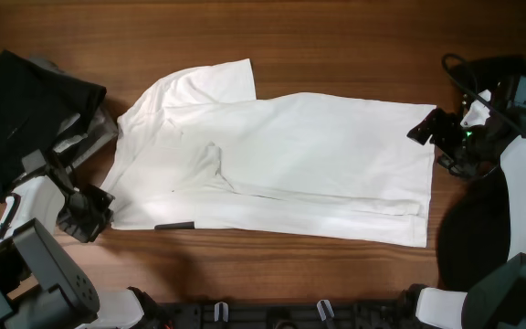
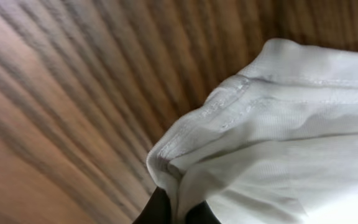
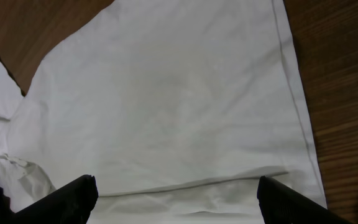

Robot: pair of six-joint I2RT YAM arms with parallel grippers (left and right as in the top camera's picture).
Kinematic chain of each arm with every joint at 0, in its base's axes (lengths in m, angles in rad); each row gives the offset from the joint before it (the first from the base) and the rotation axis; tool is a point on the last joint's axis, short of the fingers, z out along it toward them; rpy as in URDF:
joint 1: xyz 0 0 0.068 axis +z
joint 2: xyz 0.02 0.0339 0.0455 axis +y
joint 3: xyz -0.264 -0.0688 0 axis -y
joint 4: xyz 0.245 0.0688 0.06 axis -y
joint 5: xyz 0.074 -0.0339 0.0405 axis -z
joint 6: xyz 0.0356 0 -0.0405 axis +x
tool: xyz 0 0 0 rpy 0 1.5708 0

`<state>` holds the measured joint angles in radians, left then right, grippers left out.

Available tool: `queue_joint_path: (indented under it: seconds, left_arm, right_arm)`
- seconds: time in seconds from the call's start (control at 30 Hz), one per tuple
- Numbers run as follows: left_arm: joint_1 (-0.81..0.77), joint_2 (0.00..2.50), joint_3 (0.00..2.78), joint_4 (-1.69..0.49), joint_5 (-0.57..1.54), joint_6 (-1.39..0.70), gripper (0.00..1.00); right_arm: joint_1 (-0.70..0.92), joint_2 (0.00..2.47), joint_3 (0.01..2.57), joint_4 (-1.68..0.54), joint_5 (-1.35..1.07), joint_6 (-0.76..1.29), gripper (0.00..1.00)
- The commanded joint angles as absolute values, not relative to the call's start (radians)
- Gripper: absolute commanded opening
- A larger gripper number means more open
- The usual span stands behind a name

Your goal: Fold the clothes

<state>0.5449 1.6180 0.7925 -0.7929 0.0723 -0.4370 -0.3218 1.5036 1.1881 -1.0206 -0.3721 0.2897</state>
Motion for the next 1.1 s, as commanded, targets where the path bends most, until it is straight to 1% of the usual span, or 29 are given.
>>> queue_joint_path:
  seconds: [0.0, 0.07, 0.13, 0.4, 0.53, 0.63, 0.73, 0.83, 1.07]
  left_arm:
    - [0.565, 1.635, 0.753, -0.804, -0.011, -0.416, 0.52]
    - [0.565, 1.623, 0.761, -0.808, 0.028, -0.415, 0.58]
    - [0.565, 1.608, 0.774, -0.82, 0.072, -0.403, 0.61]
    - [0.563, 1.51, 0.88, -0.957, 0.102, -0.395, 0.62]
    - [0.528, 1.415, 0.969, -1.017, 0.188, -0.346, 0.62]
    - [0.466, 1.353, 0.999, -1.018, 0.203, -0.34, 0.62]
    - [0.361, 1.293, 1.021, -1.013, 0.22, -0.301, 0.61]
    - [0.257, 1.258, 1.043, -1.003, 0.209, -0.276, 0.63]
    - [0.07, 1.246, 1.119, -1.0, 0.21, -0.264, 0.66]
  right_arm:
    - [-0.318, 1.505, 1.203, -1.014, -0.358, 0.288, 0.88]
    - [-0.318, 1.505, 1.203, -1.007, -0.358, 0.288, 0.88]
    - [-0.318, 1.505, 1.203, -1.002, -0.358, 0.289, 0.88]
    - [-0.318, 1.505, 1.203, -0.96, -0.358, 0.279, 0.88]
    - [-0.318, 1.505, 1.203, -0.92, -0.359, 0.292, 0.89]
    - [-0.318, 1.505, 1.203, -0.873, -0.425, 0.299, 0.88]
    - [-0.318, 1.505, 1.203, -0.833, -0.517, 0.299, 0.88]
    - [-0.318, 1.505, 1.203, -0.815, -0.526, 0.299, 0.89]
    - [-0.318, 1.505, 1.203, -0.824, -0.589, 0.289, 0.88]
